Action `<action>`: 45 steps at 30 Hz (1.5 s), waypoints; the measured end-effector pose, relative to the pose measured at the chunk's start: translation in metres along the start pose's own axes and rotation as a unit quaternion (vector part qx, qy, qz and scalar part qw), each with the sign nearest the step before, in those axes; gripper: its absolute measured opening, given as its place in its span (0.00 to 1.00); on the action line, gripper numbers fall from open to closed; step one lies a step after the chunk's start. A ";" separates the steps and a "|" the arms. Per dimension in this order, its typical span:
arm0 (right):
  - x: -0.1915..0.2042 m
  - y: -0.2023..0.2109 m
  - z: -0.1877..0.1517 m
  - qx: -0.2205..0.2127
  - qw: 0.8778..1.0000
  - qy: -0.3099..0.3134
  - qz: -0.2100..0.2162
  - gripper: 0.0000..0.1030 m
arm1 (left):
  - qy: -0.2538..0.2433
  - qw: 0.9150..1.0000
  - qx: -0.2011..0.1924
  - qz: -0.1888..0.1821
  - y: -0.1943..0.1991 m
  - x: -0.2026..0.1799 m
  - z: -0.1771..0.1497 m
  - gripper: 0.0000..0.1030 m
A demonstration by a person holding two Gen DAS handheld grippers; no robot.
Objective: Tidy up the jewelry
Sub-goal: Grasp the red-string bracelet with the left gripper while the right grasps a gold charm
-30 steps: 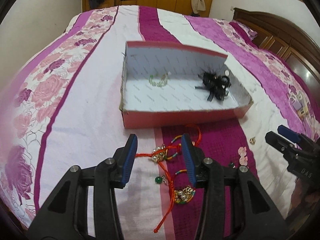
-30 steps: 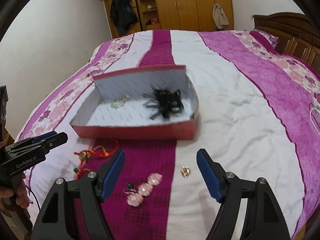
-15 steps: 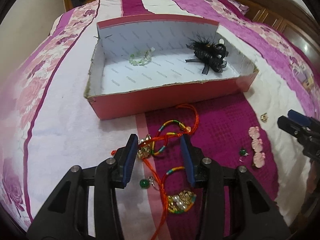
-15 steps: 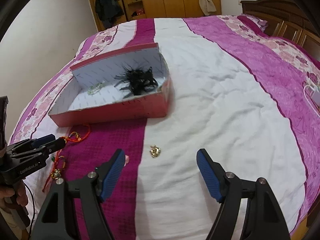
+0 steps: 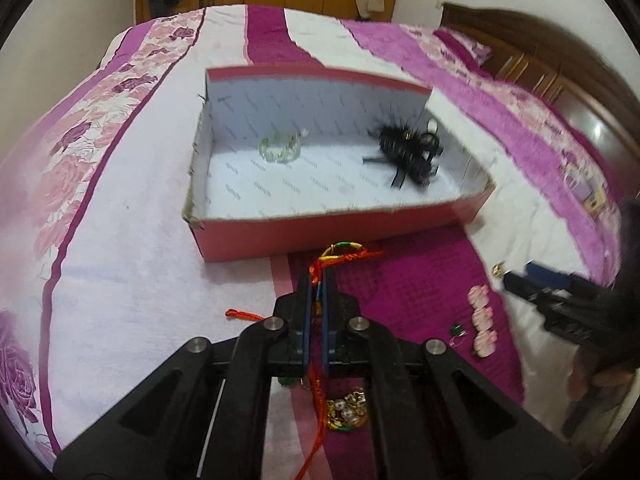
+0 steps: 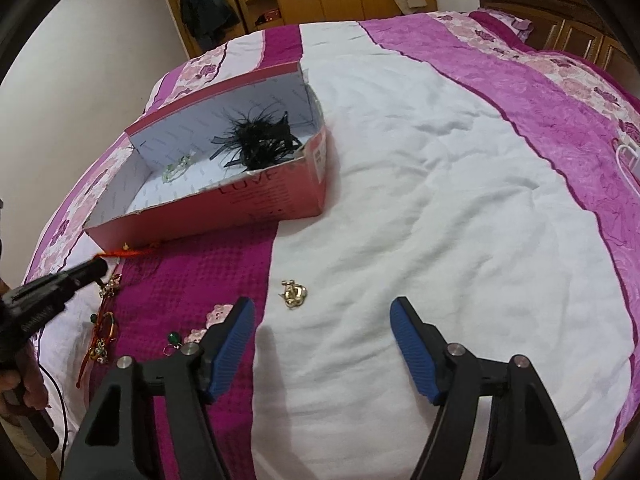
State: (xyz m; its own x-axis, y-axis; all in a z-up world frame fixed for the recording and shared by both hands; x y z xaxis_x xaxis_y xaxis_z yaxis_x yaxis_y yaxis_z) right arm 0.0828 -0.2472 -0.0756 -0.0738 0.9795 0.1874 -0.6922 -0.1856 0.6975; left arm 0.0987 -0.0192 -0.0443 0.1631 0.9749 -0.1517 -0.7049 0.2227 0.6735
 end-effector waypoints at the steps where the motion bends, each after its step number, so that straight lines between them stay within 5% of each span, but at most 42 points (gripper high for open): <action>1: 0.001 -0.002 0.000 0.001 1.000 0.002 0.002 0.65 | 0.005 1.000 -0.004 -0.003 0.003 0.001 0.002 0.00; 8: 0.010 -0.011 0.002 0.000 1.000 0.015 0.012 0.54 | 0.020 1.000 -0.021 0.001 0.017 0.010 0.009 0.00; 14: 0.011 -0.023 0.000 0.007 1.000 0.023 -0.002 0.35 | 0.025 0.999 -0.021 0.000 0.017 0.012 0.007 0.00; 17: 0.010 -0.024 0.000 0.006 1.000 0.026 -0.010 0.16 | 0.027 0.999 -0.023 -0.003 0.020 0.012 0.007 0.00; 26: 0.003 0.000 0.007 -0.023 1.000 -0.006 0.021 0.16 | 0.031 0.999 -0.044 -0.003 0.034 0.014 0.012 0.00; 45: 0.054 0.053 0.048 -0.132 0.989 0.038 0.058 0.16 | 0.038 0.992 -0.118 0.008 0.052 0.012 0.036 0.00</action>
State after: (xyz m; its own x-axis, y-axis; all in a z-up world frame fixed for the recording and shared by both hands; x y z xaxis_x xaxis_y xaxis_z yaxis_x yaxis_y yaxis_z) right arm 0.0766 -0.2083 0.0049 -0.2104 0.9575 0.1971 -0.8379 -0.2805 0.4682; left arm 0.0885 0.0044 0.0148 0.1050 0.9736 -0.2026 -0.8500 0.1936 0.4900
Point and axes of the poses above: each gripper's, at about its wrist camera, not at the fingertips, and y roughly against the way its jaws point, x to its left, z to its top, the point moved 3 cm from there along -y, roughly the way its jaws point, and after that the axes turned 5 degrees about -x, right-handed, at the moved point
